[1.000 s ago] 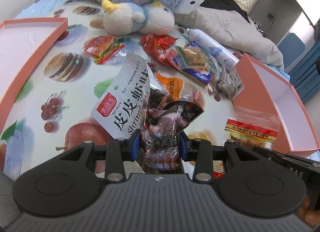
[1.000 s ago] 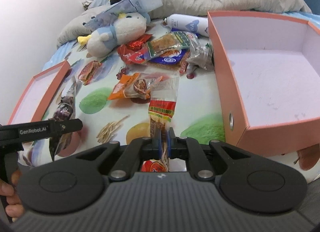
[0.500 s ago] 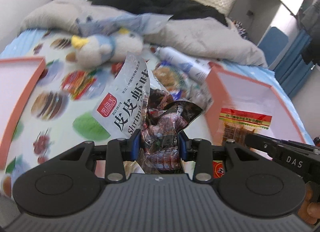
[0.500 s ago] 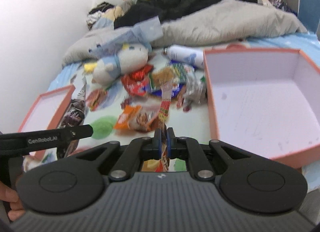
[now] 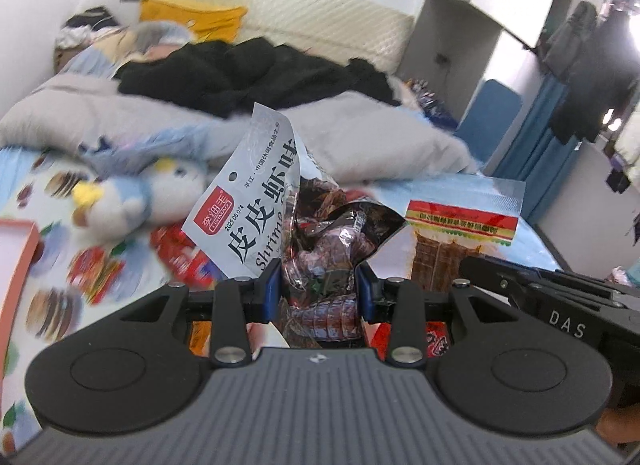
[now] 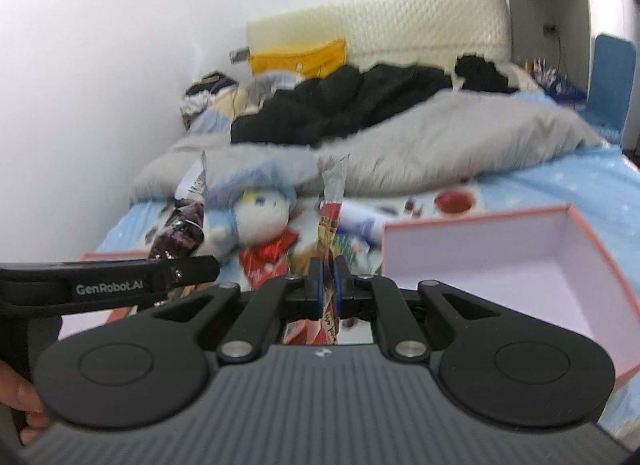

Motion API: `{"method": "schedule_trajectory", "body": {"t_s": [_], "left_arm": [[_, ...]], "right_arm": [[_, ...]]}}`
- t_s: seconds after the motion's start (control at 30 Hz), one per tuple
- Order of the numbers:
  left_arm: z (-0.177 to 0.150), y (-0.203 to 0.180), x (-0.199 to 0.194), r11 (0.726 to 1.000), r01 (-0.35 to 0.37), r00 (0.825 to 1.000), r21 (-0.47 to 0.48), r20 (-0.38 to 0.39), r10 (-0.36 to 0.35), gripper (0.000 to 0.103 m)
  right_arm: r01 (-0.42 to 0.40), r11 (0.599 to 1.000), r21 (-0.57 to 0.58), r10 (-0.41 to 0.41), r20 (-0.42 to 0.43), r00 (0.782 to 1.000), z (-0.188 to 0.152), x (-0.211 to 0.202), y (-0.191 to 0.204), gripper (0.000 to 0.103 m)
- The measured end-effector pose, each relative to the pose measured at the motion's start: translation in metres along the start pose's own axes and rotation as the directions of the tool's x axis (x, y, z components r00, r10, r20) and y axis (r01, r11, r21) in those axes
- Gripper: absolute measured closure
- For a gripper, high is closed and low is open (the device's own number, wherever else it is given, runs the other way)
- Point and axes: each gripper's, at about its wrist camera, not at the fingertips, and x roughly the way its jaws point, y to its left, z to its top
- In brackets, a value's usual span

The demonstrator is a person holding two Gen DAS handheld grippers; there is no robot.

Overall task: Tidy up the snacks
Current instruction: 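Lift both held snacks and carry them over the deep pink box, then open both grippers to drop the snacks into the pink box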

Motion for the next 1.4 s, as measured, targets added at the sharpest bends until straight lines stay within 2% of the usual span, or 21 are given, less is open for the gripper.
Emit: {"method": "schedule_trajectory", "body": {"t_s": [0.23, 0.37, 0.5, 0.6, 0.77, 1.03, 1.2, 1.37, 1.4], "left_arm": [[0.033, -0.049, 0.016, 0.997, 0.062, 0.998, 0.055, 0.0, -0.062, 0.06], [0.042, -0.08, 0.038, 0.99, 0.111, 0.993, 0.088, -0.034, -0.109, 0.06], [0.046, -0.107, 0.075, 0.981, 0.158, 0.984, 0.11, -0.096, -0.148, 0.06], [0.042, -0.122, 0.112, 0.978, 0.164, 0.978, 0.131, -0.15, -0.144, 0.06], [0.031, -0.14, 0.175, 0.973, 0.176, 0.955, 0.147, -0.267, -0.132, 0.06], [-0.003, -0.145, 0.253, 0.973, 0.177, 0.908, 0.151, -0.405, -0.102, 0.059], [-0.017, -0.145, 0.275, 0.972, 0.175, 0.891, 0.158, -0.446, -0.088, 0.059], [-0.022, -0.145, 0.282, 0.972, 0.173, 0.885, 0.161, -0.459, -0.082, 0.057], [-0.021, -0.145, 0.283, 0.971, 0.173, 0.885, 0.165, -0.458, -0.08, 0.047]], "right_arm": [[0.045, 0.999, 0.029, -0.046, 0.048, 0.998, 0.025, -0.004, -0.037, 0.095], [0.092, 0.993, 0.068, -0.095, 0.051, 0.994, 0.03, -0.001, -0.065, 0.095], [0.141, 0.984, 0.112, -0.145, 0.023, 0.989, 0.029, 0.01, -0.1, 0.095], [0.179, 0.976, 0.121, -0.18, -0.001, 0.984, 0.023, 0.021, -0.124, 0.095], [0.208, 0.964, 0.167, -0.195, -0.093, 0.976, 0.005, 0.046, -0.164, 0.095], [0.24, 0.947, 0.213, -0.183, -0.255, 0.95, -0.037, 0.091, -0.21, 0.095], [0.245, 0.943, 0.227, -0.17, -0.305, 0.937, -0.056, 0.108, -0.223, 0.094], [0.247, 0.938, 0.242, -0.164, -0.318, 0.934, -0.065, 0.111, -0.226, 0.092], [0.252, 0.935, 0.249, -0.165, -0.323, 0.932, -0.065, 0.111, -0.227, 0.092]]}}
